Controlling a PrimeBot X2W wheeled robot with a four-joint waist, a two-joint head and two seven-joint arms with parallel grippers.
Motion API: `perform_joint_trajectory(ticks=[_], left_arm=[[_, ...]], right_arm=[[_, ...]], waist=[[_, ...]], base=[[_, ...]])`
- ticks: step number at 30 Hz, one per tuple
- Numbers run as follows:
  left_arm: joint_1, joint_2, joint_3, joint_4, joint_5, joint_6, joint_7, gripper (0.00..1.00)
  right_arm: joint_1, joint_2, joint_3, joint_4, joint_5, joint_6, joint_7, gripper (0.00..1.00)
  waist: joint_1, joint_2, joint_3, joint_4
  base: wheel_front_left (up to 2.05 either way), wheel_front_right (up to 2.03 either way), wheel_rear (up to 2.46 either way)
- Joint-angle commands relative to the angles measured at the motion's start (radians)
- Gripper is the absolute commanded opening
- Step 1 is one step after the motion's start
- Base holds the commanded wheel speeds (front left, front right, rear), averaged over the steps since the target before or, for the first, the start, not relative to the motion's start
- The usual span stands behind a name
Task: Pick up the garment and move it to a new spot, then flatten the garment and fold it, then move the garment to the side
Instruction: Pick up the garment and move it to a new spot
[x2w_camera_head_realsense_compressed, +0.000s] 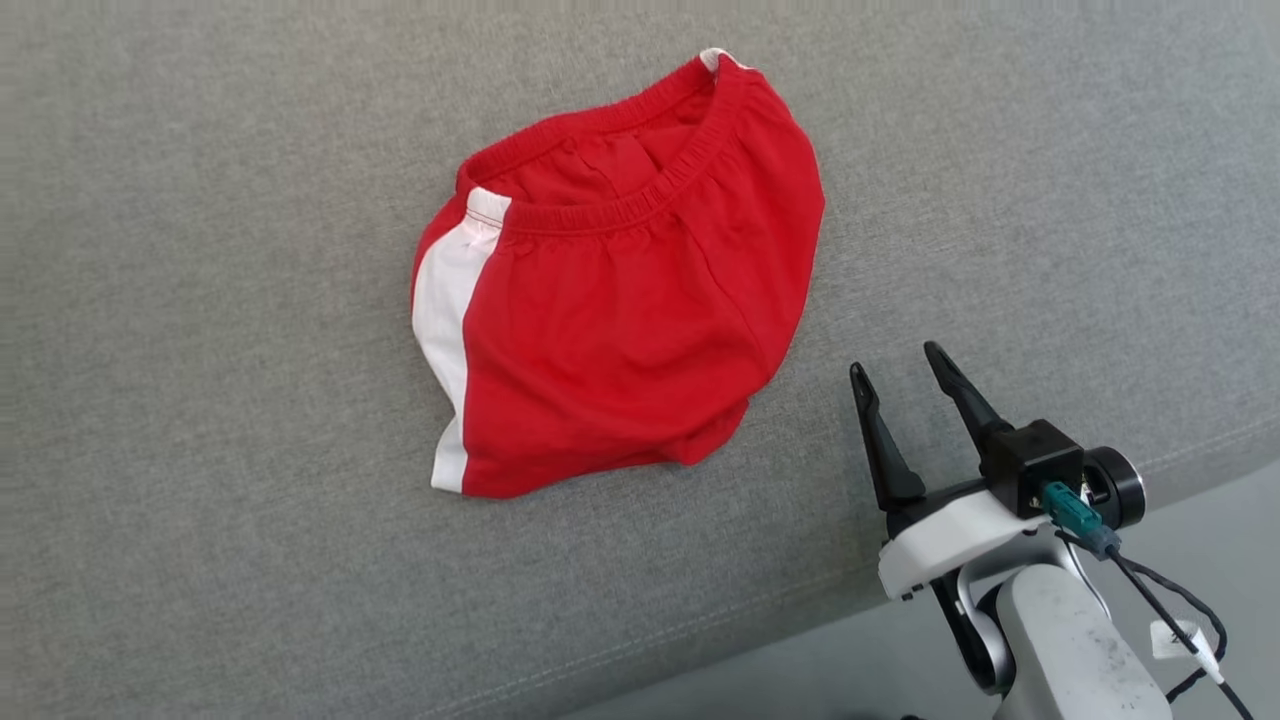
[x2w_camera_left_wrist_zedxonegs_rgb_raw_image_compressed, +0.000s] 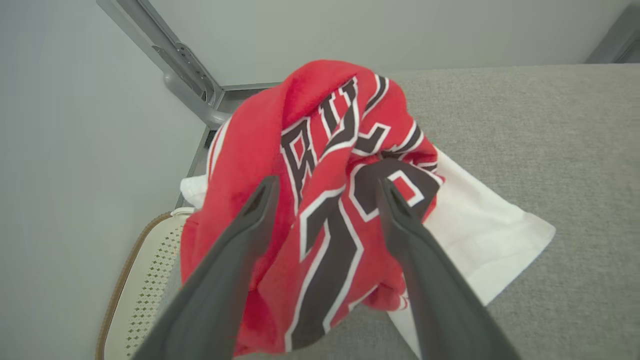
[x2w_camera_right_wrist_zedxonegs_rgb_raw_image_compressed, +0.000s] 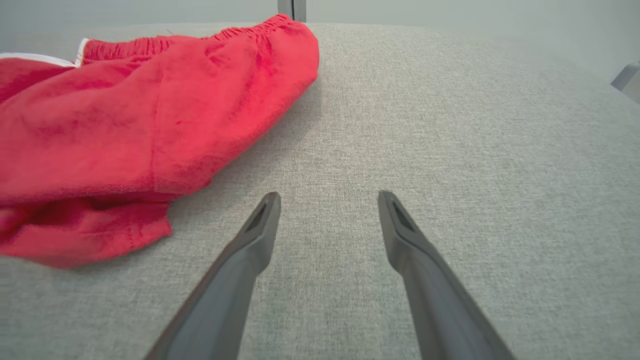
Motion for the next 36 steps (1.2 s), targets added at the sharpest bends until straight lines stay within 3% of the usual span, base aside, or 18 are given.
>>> perform_joint_trajectory(ticks=[1,7,12,17,26,31,36], left_arm=[[0.003,-0.009,-0.021,-0.006,0.031,-0.015,-0.015,1.0],[0.01,-0.067,-0.057,-0.048,0.056,-0.059,-0.061,1.0],[0.04,-0.128,-0.081,-0.105,0.067,-0.044,-0.065,1.0],[0.156,-0.186,-0.086,-0.254,0.034,0.039,-0.068,1.0],[0.39,-0.282,-0.085,-0.492,-0.035,0.156,-0.118,1.0],[0.484,-0.363,-0.105,-0.559,-0.053,0.186,-0.151,1.0],[0.529,-0.442,-0.145,-0.543,-0.037,0.201,-0.179,1.0]], right_arm=[[0.015,-0.003,-0.007,0.009,-0.002,0.0,-0.004,1.0],[0.048,-0.003,-0.031,0.027,-0.021,0.0,-0.001,1.0],[0.081,-0.003,-0.049,0.027,-0.035,0.0,0.013,1.0],[0.13,-0.003,-0.06,0.008,-0.038,0.0,0.036,1.0],[0.18,-0.003,-0.055,-0.019,-0.032,0.0,0.06,1.0],[0.187,-0.003,-0.049,-0.031,-0.031,0.0,0.07,1.0],[0.182,-0.003,-0.043,-0.038,-0.029,0.0,0.072,1.0]], waist=[[-0.0001,0.0,-0.074,0.04],[-0.0001,0.0,-0.195,0.085],[-0.0001,0.0,-0.268,0.11],[-0.0001,0.0,-0.349,0.128],[-0.0001,0.0,-0.398,0.131],[-0.0001,0.0,-0.399,0.125],[-0.0001,0.0,-0.393,0.114]], base=[[0.0,0.0,0.0],[0.0,0.0,0.0],[0.0,0.0,0.0],[0.0,0.0,0.0],[0.0,0.0,0.0],[0.0,0.0,0.0],[0.0,0.0,0.0]])
